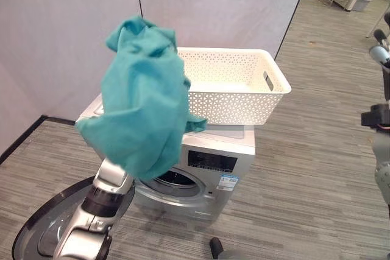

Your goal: Grab the laundry basket,head to the washer,open it,put in the laundry and shut it.

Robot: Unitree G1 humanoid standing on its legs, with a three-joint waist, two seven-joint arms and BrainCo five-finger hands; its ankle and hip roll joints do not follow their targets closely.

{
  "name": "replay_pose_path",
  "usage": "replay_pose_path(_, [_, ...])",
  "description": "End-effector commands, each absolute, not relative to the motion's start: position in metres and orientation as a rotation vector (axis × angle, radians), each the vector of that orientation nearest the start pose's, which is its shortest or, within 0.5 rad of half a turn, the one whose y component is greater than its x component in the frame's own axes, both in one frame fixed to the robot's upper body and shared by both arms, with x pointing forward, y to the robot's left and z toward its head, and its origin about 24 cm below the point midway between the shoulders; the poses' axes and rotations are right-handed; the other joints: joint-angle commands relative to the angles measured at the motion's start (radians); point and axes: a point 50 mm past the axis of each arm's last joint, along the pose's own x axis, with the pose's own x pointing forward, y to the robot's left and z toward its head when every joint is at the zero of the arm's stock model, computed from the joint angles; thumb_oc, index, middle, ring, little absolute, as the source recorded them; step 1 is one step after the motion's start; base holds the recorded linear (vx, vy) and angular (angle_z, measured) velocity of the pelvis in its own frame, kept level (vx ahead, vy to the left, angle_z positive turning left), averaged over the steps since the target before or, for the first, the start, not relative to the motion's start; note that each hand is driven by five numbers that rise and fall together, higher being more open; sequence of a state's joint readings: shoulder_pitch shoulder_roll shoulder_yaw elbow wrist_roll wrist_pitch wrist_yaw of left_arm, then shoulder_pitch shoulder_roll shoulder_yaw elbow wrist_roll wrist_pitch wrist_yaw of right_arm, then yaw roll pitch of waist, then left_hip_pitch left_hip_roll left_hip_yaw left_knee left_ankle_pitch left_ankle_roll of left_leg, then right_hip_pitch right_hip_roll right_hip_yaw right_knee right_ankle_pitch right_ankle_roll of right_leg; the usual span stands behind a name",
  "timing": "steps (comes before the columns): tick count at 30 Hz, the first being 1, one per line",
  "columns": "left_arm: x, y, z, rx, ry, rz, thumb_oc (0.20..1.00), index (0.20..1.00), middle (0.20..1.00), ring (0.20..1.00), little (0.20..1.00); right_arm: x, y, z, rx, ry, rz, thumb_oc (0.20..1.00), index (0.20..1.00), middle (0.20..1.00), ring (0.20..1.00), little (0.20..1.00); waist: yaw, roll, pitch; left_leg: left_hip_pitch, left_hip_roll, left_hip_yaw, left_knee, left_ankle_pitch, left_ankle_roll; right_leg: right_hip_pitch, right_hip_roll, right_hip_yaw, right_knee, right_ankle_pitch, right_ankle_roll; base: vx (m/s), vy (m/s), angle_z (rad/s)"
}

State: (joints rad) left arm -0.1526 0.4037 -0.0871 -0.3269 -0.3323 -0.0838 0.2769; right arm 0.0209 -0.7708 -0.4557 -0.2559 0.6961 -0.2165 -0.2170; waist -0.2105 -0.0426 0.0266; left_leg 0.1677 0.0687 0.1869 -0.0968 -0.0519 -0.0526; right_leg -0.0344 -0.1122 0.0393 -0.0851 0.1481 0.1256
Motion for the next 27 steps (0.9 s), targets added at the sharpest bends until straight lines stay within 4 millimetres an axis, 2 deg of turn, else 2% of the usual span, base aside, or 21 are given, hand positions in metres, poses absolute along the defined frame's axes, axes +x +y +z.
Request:
replay_pose_path(1, [0.243, 0.193, 0.174, 0.108, -0.590, 0.015, 0.200, 0.200, 0.200, 0.200, 0.200, 0.195, -0.345, 0.229, -0.297, -0.706, -0.652, 1.000, 1.000, 1.000, 1.000, 1.000, 0.036, 0.005, -0.015, 0.007, 0.011, -0.022, 0.010, -0.090, 0.037, -0.021, -0.042, -0.026, 0.098, -0.098, 0.055, 0.06, -0.015, -0.17])
replay_pose_path(3, [0.228, 0.206, 0.166, 0.132, -0.569, 0.067, 0.200, 0.200, 0.200, 0.200, 0.200, 0.182, -0.366, 0.210, -0.393, -0.605, -0.833, 1.000, 1.000, 1.000, 1.000, 1.000, 0.057, 0.001, -0.006, -0.001, 0.011, -0.031, 0.010, -0.084, 0.037, -0.018, -0.047, -0.039, 0.093, -0.095, 0.050, 0.01, -0.034, -0.03])
replay_pose_path(4, [0.227, 0.206, 0.166, 0.133, -0.566, 0.066, 0.200, 0.200, 0.200, 0.200, 0.200, 0.182, -0.366, 0.209, -0.396, -0.602, -0.834, 1.000, 1.000, 1.000, 1.000, 1.000, 0.055, 0.001, -0.009, -0.001, 0.011, -0.034, 0.010, -0.083, 0.037, -0.017, -0.047, -0.042, 0.092, -0.095, 0.050, 0.05, -0.025, 0.33])
replay_pose_path(6, [0.203, 0.224, 0.161, 0.184, -0.573, 0.182, 0.200, 0.200, 0.200, 0.200, 0.200, 0.146, -0.401, 0.154, -0.620, -0.309, -1.206, 1.000, 1.000, 1.000, 1.000, 1.000, 0.101, 0.006, 0.009, -0.017, 0.010, -0.071, 0.012, -0.087, 0.040, -0.001, -0.052, -0.079, 0.081, -0.107, 0.047, 0.05, -0.052, 0.41])
replay_pose_path(7, [0.195, 0.230, 0.158, 0.214, -0.573, 0.234, 0.200, 0.200, 0.200, 0.200, 0.200, 0.132, -0.412, 0.121, -0.663, -0.151, -1.314, 1.000, 1.000, 1.000, 1.000, 1.000, 0.122, 0.005, 0.016, -0.029, 0.008, -0.090, 0.012, -0.080, 0.041, 0.002, -0.057, -0.096, 0.075, -0.106, 0.046, 0.03, -0.060, 0.68])
replay_pose_path(9, [0.192, 0.236, 0.150, 0.243, -0.535, 0.253, 0.200, 0.200, 0.200, 0.200, 0.200, 0.114, -0.416, 0.073, -0.598, 0.051, -1.381, 1.000, 1.000, 1.000, 1.000, 1.000, 0.129, 0.005, 0.026, -0.038, 0.009, -0.110, 0.012, -0.083, 0.039, 0.009, -0.059, -0.115, 0.073, -0.118, 0.048, 0.02, -0.048, 0.80])
replay_pose_path(10, [0.194, 0.237, 0.135, 0.256, -0.462, 0.252, 0.200, 0.200, 0.200, 0.200, 0.200, 0.106, -0.408, 0.027, -0.500, 0.248, -1.381, 1.000, 1.000, 1.000, 1.000, 1.000, 0.140, 0.008, 0.043, -0.048, 0.009, -0.118, 0.015, -0.077, 0.036, 0.007, -0.062, -0.125, 0.074, -0.117, 0.047, -0.02, -0.040, 0.38])
replay_pose_path(11, [0.195, 0.238, 0.135, 0.259, -0.464, 0.253, 0.200, 0.200, 0.200, 0.200, 0.200, 0.107, -0.409, 0.025, -0.494, 0.247, -1.379, 1.000, 1.000, 1.000, 1.000, 1.000, 0.137, 0.005, 0.042, -0.050, 0.009, -0.120, 0.015, -0.077, 0.036, 0.007, -0.063, -0.127, 0.074, -0.118, 0.047, -0.03, -0.055, 0.25])
replay_pose_path(12, [0.202, 0.235, 0.108, 0.234, -0.342, 0.224, 0.200, 0.200, 0.200, 0.200, 0.200, 0.104, -0.392, -0.024, -0.339, 0.451, -1.335, 1.000, 1.000, 1.000, 1.000, 1.000, 0.146, 0.007, 0.058, -0.062, 0.008, -0.122, 0.021, -0.071, 0.032, 0.002, -0.066, -0.135, 0.074, -0.118, 0.045, -0.06, -0.043, 0.15])
replay_pose_path(13, [0.206, 0.231, 0.081, 0.205, -0.218, 0.198, 0.200, 0.200, 0.200, 0.200, 0.200, 0.109, -0.370, -0.056, -0.258, 0.590, -1.233, 1.000, 1.000, 1.000, 1.000, 1.000, 0.153, 0.013, 0.079, -0.074, 0.007, -0.123, 0.025, -0.062, 0.029, -0.005, -0.068, -0.141, 0.075, -0.114, 0.042, -0.04, -0.042, 0.07])
replay_pose_path(17, [0.205, 0.225, 0.043, 0.142, -0.051, 0.181, 0.200, 0.200, 0.200, 0.200, 0.200, 0.120, -0.328, -0.096, -0.084, 0.740, -1.086, 1.000, 1.000, 1.000, 1.000, 1.000, 0.162, 0.029, 0.112, -0.096, 0.007, -0.122, 0.022, -0.051, 0.023, -0.021, -0.072, -0.149, 0.067, -0.113, 0.043, -0.02, -0.021, -0.05])
replay_pose_path(19, [0.201, 0.224, 0.029, 0.106, 0.016, 0.174, 0.200, 0.200, 0.200, 0.200, 0.200, 0.126, -0.310, -0.105, -0.001, 0.759, -1.027, 1.000, 1.000, 1.000, 1.000, 1.000, 0.165, 0.036, 0.128, -0.113, 0.008, -0.119, 0.019, -0.038, 0.017, -0.037, -0.072, -0.152, 0.062, -0.108, 0.041, -0.02, -0.014, 0.00])
replay_pose_path(20, [0.201, 0.224, 0.029, 0.106, 0.016, 0.175, 0.200, 0.200, 0.200, 0.200, 0.200, 0.126, -0.310, -0.105, -0.001, 0.759, -1.027, 1.000, 1.000, 1.000, 1.000, 1.000, 0.165, 0.036, 0.128, -0.114, 0.008, -0.119, 0.019, -0.038, 0.017, -0.038, -0.072, -0.152, 0.062, -0.108, 0.041, -0.04, -0.017, 0.05])
replay_pose_path(24, [0.199, 0.213, 0.007, 0.052, 0.110, 0.142, 0.200, 0.200, 0.200, 0.200, 0.200, 0.144, -0.268, -0.117, -0.008, 0.798, -0.804, 1.000, 1.000, 1.000, 1.000, 1.000, 0.165, 0.053, 0.182, -0.172, 0.010, -0.116, 0.014, -0.009, 0.005, -0.088, -0.072, -0.158, 0.053, -0.093, 0.038, -0.08, -0.024, 0.01])
replay_pose_path(27, [0.216, 0.188, -0.005, -0.032, 0.141, 0.134, 0.200, 0.200, 0.200, 0.200, 0.200, 0.177, -0.234, -0.109, -0.050, 0.732, -0.631, 1.000, 1.000, 1.000, 1.000, 1.000, 0.159, 0.055, 0.258, -0.268, 0.016, -0.110, 0.023, 0.025, -0.007, -0.175, -0.074, -0.155, 0.056, -0.073, 0.034, -0.14, -0.073, 0.04])
